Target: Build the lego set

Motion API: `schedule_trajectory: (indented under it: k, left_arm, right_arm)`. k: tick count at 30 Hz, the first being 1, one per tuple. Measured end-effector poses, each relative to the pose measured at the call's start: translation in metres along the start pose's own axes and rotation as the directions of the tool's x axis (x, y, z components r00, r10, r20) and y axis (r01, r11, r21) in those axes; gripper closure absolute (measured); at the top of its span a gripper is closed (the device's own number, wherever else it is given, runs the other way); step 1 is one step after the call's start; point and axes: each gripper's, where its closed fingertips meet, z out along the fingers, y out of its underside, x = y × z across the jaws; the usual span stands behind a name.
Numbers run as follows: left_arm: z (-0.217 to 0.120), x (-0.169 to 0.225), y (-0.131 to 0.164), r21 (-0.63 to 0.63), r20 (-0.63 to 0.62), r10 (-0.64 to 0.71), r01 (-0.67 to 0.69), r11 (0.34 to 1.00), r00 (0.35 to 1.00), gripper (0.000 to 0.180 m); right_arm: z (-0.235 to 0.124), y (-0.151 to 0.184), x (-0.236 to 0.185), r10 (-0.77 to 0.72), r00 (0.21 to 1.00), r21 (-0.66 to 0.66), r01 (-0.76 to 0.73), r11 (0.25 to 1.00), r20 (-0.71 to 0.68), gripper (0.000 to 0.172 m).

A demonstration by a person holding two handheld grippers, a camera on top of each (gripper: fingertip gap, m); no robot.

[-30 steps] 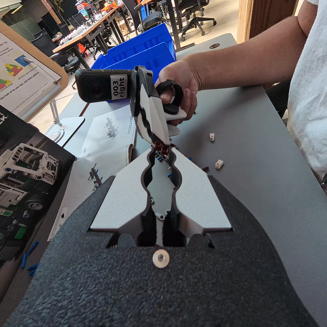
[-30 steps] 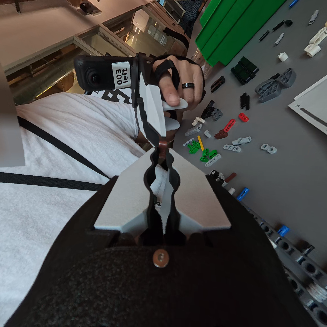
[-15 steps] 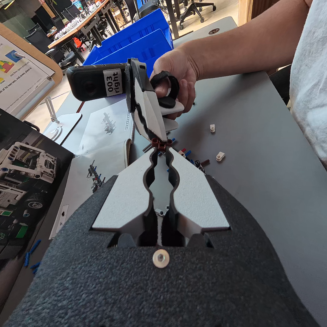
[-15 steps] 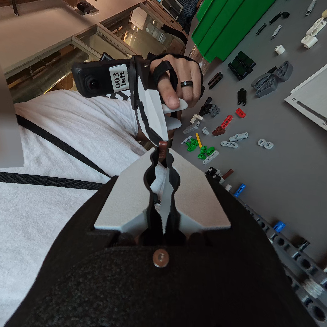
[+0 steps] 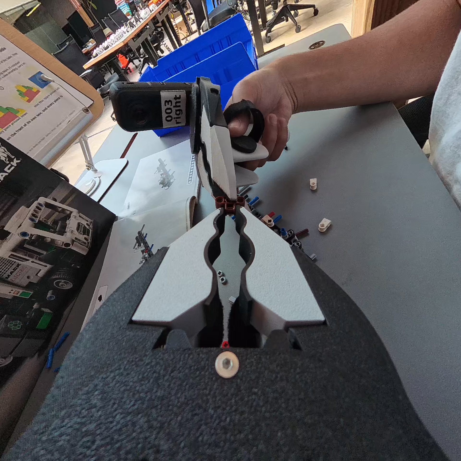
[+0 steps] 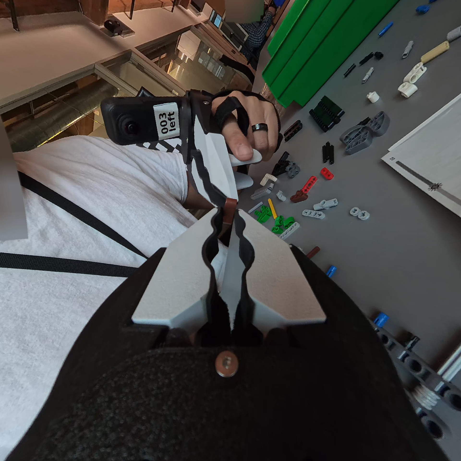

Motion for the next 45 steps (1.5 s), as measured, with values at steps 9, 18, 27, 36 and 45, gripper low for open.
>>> schedule_trajectory:
  k: [9, 18, 27, 36, 45]
  left_arm:
    - [-0.002, -0.011, 0.001, 0.013, 0.026, -0.063, 0.063, 0.998, 0.998, 0.174]
    - [-0.004, -0.007, 0.012, -0.055, 0.036, -0.306, 0.308, 0.950, 0.951, 0.174]
    - [0.011, 0.039, 0.045, -0.211, 0.126, -0.602, 0.615, 0.760, 0.788, 0.174]
    - [0.012, 0.056, 0.060, -0.253, 0.214, -0.603, 0.640, 0.725, 0.768, 0.174]
    - [0.014, 0.060, 0.053, -0.242, 0.265, -0.571, 0.626, 0.741, 0.777, 0.174]
  right_arm:
    - [-0.015, -0.014, 0.006, 0.010, 0.999, 0.083, -0.007, 0.996, -0.034, 0.160]
    - [-0.017, -0.012, 0.005, -0.069, 0.992, 0.065, 0.076, 0.995, -0.105, 0.156]
    - [-0.027, 0.037, 0.010, -0.328, 0.874, -0.114, 0.308, 0.945, -0.358, 0.155]
    - [-0.038, 0.048, -0.010, -0.342, 0.852, -0.043, 0.355, 0.934, -0.396, 0.156]
    - [-0.045, 0.049, -0.012, -0.341, 0.827, -0.035, 0.365, 0.930, -0.447, 0.157]
